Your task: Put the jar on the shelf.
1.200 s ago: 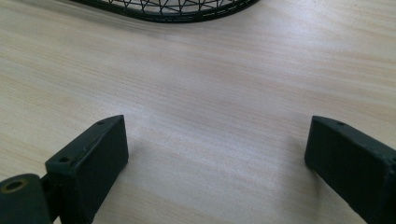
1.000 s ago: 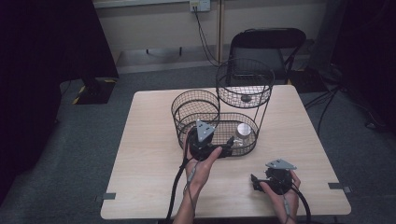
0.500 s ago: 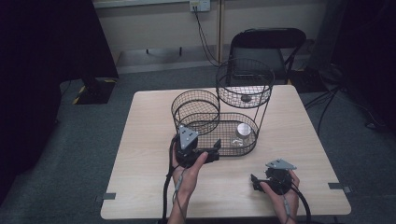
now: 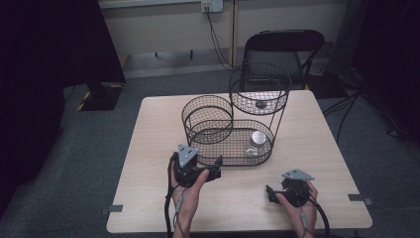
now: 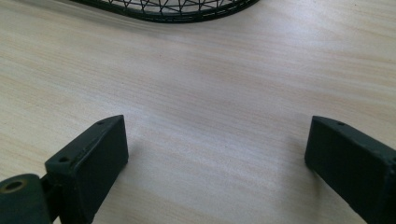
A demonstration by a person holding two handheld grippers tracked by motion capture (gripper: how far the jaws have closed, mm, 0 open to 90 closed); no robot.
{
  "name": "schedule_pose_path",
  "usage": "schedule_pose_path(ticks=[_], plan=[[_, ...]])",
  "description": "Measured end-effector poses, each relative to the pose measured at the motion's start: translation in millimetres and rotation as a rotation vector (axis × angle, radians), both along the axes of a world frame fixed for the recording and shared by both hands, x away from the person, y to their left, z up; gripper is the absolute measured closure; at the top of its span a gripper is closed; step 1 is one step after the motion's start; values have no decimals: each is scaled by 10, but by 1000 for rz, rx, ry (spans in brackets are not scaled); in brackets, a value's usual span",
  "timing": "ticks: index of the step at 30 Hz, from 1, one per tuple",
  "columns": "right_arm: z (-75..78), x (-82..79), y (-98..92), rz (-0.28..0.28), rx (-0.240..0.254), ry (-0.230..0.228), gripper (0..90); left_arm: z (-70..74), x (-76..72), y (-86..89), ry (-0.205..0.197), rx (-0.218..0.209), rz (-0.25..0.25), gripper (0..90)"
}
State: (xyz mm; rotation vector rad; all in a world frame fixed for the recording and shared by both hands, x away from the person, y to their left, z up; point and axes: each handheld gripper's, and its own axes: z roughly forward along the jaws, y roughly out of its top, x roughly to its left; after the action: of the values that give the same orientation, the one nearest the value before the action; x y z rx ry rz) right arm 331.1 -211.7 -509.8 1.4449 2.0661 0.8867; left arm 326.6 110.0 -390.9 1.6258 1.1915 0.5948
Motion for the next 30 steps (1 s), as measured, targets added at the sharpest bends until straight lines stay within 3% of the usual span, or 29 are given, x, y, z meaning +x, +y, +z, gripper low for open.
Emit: schedule_pose_path(ticks=[14,21,30], plan=[[-1,1,-1,0,-1,-1,50,-240,-85,355,41,16,115,39],[-1,1,-1,0,-1,-1,50,-417,-124,386,73,30,141,40],[-1,0,0,0,-1,-1,50,-673,-104,378,153,57,173,40]])
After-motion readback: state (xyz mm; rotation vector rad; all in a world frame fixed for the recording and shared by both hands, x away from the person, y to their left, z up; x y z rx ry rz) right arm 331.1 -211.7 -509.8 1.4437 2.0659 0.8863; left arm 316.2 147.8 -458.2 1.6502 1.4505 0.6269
